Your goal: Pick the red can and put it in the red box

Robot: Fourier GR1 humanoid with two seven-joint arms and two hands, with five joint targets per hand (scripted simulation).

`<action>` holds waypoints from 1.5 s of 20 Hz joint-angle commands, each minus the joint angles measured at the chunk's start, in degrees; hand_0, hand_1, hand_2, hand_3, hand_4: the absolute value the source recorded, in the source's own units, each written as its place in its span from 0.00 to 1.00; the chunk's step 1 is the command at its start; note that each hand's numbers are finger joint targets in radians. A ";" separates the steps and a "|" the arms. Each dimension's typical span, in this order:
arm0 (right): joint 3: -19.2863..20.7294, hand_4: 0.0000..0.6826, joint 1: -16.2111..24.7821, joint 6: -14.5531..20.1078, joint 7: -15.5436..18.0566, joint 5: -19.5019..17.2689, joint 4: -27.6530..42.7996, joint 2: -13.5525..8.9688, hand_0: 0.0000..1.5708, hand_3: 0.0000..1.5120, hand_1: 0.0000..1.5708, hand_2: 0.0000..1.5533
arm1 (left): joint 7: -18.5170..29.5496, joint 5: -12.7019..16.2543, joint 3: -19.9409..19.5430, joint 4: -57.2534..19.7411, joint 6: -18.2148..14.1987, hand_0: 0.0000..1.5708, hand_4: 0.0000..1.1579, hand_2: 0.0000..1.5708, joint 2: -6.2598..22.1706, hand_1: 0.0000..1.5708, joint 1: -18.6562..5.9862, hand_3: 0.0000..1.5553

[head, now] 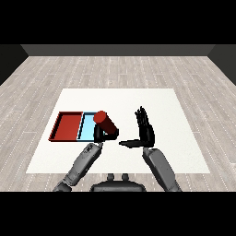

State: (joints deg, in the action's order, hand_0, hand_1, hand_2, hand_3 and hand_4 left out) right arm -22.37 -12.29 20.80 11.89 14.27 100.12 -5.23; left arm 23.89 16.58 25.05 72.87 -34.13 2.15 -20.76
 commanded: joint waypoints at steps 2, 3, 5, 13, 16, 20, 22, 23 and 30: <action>5.93 0.00 7.44 -4.65 -2.77 4.79 11.17 -6.57 0.00 0.00 0.00 0.00 | -2.92 -0.61 -4.48 2.43 0.48 1.00 0.98 1.00 2.91 1.00 -1.97 0.95; 8.60 0.00 4.02 -5.85 -0.52 4.32 5.26 -5.34 0.00 0.00 0.00 0.00 | -1.24 -0.64 -5.74 0.83 2.11 1.00 0.98 1.00 2.72 1.00 -0.31 0.95; 6.28 0.00 8.64 -3.89 -2.60 2.70 11.05 -6.59 0.00 0.00 0.00 0.00 | -4.12 -0.25 -8.08 6.91 2.49 1.00 0.97 1.00 9.45 1.00 1.84 0.95; 14.39 0.00 16.04 -10.02 2.40 8.62 6.04 -8.97 0.00 0.00 0.00 0.00 | -9.37 -1.65 -15.94 3.35 5.43 1.00 0.96 1.00 20.99 1.00 1.92 0.96; 13.31 0.00 14.20 -8.59 0.91 6.80 5.10 -8.35 0.00 0.00 0.00 0.00 | -12.94 -5.12 -16.55 -3.93 5.09 1.00 0.98 0.98 25.15 1.00 -0.94 0.95; 14.75 0.00 16.53 -12.32 4.85 9.13 1.79 -8.00 0.00 0.00 0.00 0.00 | -17.10 -6.72 -17.18 -17.10 7.04 1.00 0.96 0.99 27.23 1.00 -5.04 0.96; 13.27 0.00 15.68 -9.93 3.84 6.20 1.55 -7.52 0.00 0.00 0.00 0.00 | -14.83 -7.41 -17.68 -23.38 9.17 1.00 0.91 0.99 28.79 1.00 -3.20 0.96; 13.12 0.00 15.57 -9.25 2.29 6.47 2.79 -7.23 0.00 0.00 0.00 0.00 | -16.64 -7.47 -17.94 -27.45 9.18 1.00 0.91 0.99 27.24 1.00 -6.77 0.95; 15.04 0.00 12.70 -11.17 6.11 7.04 -4.47 -6.19 0.00 0.00 0.00 0.00 | -20.32 -14.48 -15.76 -49.95 8.87 0.60 0.77 0.54 28.82 0.60 -12.53 0.43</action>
State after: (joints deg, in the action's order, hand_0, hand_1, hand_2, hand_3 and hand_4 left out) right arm -7.42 1.24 9.97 16.82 21.90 98.71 -11.99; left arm 5.74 5.05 8.43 33.84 -25.31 31.12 -29.72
